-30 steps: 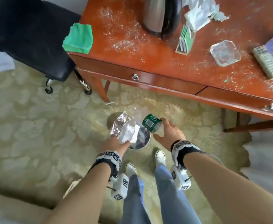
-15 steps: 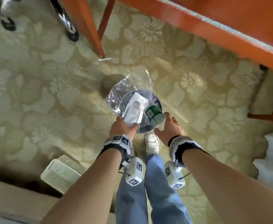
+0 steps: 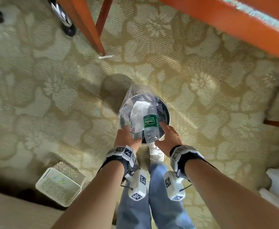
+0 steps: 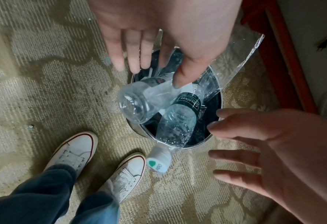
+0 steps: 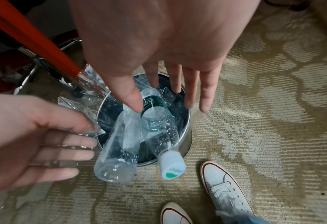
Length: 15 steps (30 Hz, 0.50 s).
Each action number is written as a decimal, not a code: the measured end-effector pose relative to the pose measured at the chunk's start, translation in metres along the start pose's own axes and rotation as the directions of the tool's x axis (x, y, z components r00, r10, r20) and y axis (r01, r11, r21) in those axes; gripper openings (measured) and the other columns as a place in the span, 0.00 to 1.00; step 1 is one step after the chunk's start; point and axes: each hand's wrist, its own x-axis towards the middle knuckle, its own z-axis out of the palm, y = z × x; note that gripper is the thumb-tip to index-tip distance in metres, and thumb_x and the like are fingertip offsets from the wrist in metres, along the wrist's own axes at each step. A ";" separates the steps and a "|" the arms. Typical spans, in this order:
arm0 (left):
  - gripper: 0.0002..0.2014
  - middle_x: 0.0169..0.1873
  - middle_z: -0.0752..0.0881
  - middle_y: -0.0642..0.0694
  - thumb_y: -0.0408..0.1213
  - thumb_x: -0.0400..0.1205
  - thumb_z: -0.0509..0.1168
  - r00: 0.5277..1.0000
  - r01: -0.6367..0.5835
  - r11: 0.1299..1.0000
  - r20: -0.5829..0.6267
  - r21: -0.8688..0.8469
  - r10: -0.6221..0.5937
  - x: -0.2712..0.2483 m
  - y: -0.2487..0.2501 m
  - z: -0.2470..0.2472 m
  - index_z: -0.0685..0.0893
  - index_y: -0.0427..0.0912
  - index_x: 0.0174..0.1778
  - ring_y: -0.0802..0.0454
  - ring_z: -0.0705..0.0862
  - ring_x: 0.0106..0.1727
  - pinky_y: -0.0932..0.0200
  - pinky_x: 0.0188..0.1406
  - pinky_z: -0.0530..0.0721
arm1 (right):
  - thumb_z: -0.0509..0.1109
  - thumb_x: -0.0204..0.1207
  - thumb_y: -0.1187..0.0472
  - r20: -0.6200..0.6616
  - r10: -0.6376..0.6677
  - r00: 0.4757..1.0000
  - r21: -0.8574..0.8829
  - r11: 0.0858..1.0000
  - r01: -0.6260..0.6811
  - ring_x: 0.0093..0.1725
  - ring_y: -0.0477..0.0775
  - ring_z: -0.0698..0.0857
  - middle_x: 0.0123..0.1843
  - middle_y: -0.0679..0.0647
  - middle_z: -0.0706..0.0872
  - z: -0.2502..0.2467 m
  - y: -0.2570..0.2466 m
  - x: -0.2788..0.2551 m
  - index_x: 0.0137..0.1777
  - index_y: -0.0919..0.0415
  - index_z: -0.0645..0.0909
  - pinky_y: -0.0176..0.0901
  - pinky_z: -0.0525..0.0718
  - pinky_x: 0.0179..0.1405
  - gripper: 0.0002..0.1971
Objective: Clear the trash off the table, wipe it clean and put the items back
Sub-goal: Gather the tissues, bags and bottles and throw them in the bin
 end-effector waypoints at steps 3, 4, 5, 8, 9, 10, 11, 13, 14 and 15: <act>0.28 0.64 0.80 0.39 0.43 0.77 0.74 0.999 0.017 1.000 -0.051 0.022 -0.016 -0.003 0.002 -0.006 0.75 0.41 0.71 0.41 0.84 0.60 0.48 0.59 0.85 | 0.72 0.75 0.60 -0.026 -0.010 1.000 0.031 0.999 0.011 0.49 0.47 0.79 0.73 0.50 0.73 -0.008 0.002 -0.002 0.85 0.43 0.57 0.38 0.82 0.40 0.41; 0.26 0.64 0.79 0.39 0.43 0.79 0.73 0.998 0.035 0.999 -0.050 0.042 -0.033 -0.006 0.005 -0.009 0.75 0.41 0.71 0.40 0.83 0.61 0.48 0.60 0.84 | 0.71 0.75 0.60 -0.040 -0.006 0.999 0.042 0.999 0.008 0.48 0.47 0.79 0.70 0.51 0.74 -0.012 0.002 -0.004 0.85 0.44 0.58 0.37 0.81 0.37 0.40; 0.25 0.64 0.78 0.39 0.44 0.80 0.71 0.998 0.041 0.997 -0.042 0.061 -0.039 -0.010 0.008 -0.013 0.75 0.40 0.71 0.40 0.83 0.62 0.48 0.61 0.84 | 0.71 0.75 0.60 -0.048 0.003 0.999 0.049 0.999 -0.001 0.48 0.48 0.79 0.66 0.52 0.76 -0.017 0.000 -0.008 0.84 0.44 0.59 0.38 0.83 0.36 0.39; 0.19 0.64 0.81 0.40 0.45 0.83 0.68 1.000 0.017 0.992 0.000 0.124 -0.018 -0.029 0.022 -0.032 0.79 0.41 0.68 0.42 0.85 0.58 0.52 0.53 0.85 | 0.70 0.76 0.59 -0.072 0.034 0.997 0.051 0.998 -0.031 0.53 0.55 0.83 0.63 0.54 0.78 -0.040 -0.006 -0.026 0.82 0.47 0.62 0.52 0.89 0.48 0.35; 0.18 0.64 0.82 0.40 0.45 0.84 0.67 1.000 -0.008 0.989 0.017 0.148 0.005 -0.038 0.029 -0.040 0.80 0.41 0.67 0.43 0.86 0.58 0.55 0.50 0.83 | 0.69 0.77 0.58 -0.084 0.033 0.996 0.044 0.999 -0.029 0.55 0.57 0.83 0.64 0.55 0.79 -0.051 -0.008 -0.035 0.81 0.49 0.64 0.52 0.87 0.51 0.32; 0.17 0.63 0.84 0.41 0.44 0.84 0.66 0.999 -0.032 0.984 0.036 0.173 0.026 -0.049 0.037 -0.050 0.80 0.40 0.67 0.43 0.86 0.58 0.56 0.49 0.82 | 0.69 0.77 0.58 -0.095 0.029 0.995 0.037 0.999 -0.025 0.58 0.58 0.82 0.65 0.56 0.79 -0.062 -0.011 -0.045 0.79 0.51 0.66 0.50 0.85 0.53 0.30; 0.17 0.62 0.85 0.41 0.43 0.85 0.64 0.998 -0.059 0.978 0.049 0.202 0.050 -0.062 0.047 -0.060 0.80 0.40 0.66 0.42 0.86 0.59 0.56 0.51 0.82 | 0.68 0.78 0.59 -0.103 0.022 0.994 0.036 0.999 -0.019 0.60 0.59 0.82 0.66 0.57 0.80 -0.076 -0.015 -0.056 0.77 0.53 0.69 0.47 0.83 0.53 0.27; 0.15 0.61 0.85 0.41 0.43 0.86 0.62 0.994 -0.101 0.955 0.072 0.277 0.085 -0.092 0.068 -0.084 0.80 0.39 0.65 0.41 0.85 0.59 0.54 0.56 0.82 | 0.66 0.80 0.61 -0.123 0.010 0.992 0.035 0.999 -0.005 0.59 0.59 0.82 0.66 0.58 0.81 -0.107 -0.023 -0.084 0.74 0.55 0.73 0.42 0.78 0.49 0.22; 0.15 0.60 0.85 0.41 0.44 0.86 0.61 0.989 -0.138 0.934 0.087 0.330 0.115 -0.109 0.080 -0.095 0.79 0.40 0.64 0.42 0.85 0.58 0.53 0.57 0.83 | 0.65 0.80 0.61 -0.128 0.003 0.992 0.030 1.000 0.001 0.57 0.59 0.83 0.65 0.59 0.82 -0.123 -0.027 -0.099 0.72 0.55 0.76 0.41 0.77 0.46 0.20; 0.15 0.58 0.85 0.42 0.44 0.86 0.61 0.983 -0.179 0.905 0.101 0.387 0.151 -0.129 0.094 -0.107 0.79 0.40 0.63 0.43 0.85 0.55 0.52 0.58 0.84 | 0.65 0.80 0.60 -0.135 -0.009 0.991 0.025 1.000 0.012 0.53 0.60 0.84 0.64 0.60 0.83 -0.142 -0.031 -0.119 0.69 0.55 0.78 0.41 0.78 0.45 0.17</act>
